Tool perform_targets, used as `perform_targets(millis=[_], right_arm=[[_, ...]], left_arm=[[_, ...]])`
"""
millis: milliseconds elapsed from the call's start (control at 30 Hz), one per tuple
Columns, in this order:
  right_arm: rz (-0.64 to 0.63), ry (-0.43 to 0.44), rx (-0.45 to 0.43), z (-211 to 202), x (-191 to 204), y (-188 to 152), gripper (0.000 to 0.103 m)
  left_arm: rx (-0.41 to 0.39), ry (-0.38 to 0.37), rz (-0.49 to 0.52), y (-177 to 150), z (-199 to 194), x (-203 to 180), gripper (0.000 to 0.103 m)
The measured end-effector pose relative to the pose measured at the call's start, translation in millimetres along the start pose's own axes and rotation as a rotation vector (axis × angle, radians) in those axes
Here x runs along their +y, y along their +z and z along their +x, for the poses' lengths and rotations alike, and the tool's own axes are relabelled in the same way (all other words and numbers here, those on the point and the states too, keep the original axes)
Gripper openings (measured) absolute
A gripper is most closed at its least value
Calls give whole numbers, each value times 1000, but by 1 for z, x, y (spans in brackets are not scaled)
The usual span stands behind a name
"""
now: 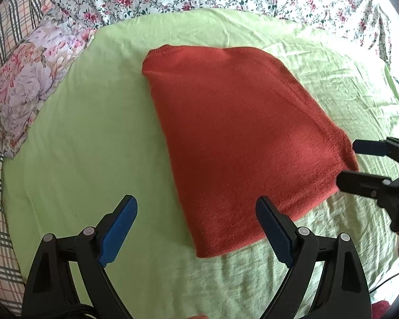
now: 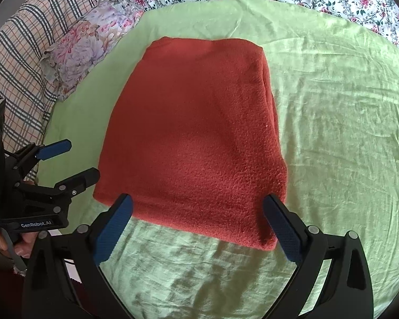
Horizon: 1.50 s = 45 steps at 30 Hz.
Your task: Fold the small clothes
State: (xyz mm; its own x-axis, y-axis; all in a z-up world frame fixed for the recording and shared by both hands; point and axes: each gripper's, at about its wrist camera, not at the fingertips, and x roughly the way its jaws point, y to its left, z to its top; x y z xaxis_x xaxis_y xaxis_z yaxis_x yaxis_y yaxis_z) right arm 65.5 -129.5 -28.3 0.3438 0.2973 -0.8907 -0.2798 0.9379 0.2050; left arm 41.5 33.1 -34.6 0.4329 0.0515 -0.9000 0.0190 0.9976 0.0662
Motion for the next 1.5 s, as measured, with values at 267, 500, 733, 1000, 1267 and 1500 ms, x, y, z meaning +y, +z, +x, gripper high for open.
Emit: perform_targets(millis=[267,500,733,1000,1267,1500], right_arm=[[6,4,15,0,-3,4,99],[2,6,37,4,-4,5,99],[-12,0,51,7,0,7,99],[-10,0,55,9,0,7,99],[-12,4,56,10,-2,9,99],[-11,6,55,9,-2,9,99]], left_arm=[[31,43,32,-4,3,-3,91],[45,56,29,-3,5,-1,91],[52,57,29,-2,5,-1,91],[54,50,33,1,6,-2,91],[53,50,31,2,5,-3,91],[52,46,30,3,5,-3,91]])
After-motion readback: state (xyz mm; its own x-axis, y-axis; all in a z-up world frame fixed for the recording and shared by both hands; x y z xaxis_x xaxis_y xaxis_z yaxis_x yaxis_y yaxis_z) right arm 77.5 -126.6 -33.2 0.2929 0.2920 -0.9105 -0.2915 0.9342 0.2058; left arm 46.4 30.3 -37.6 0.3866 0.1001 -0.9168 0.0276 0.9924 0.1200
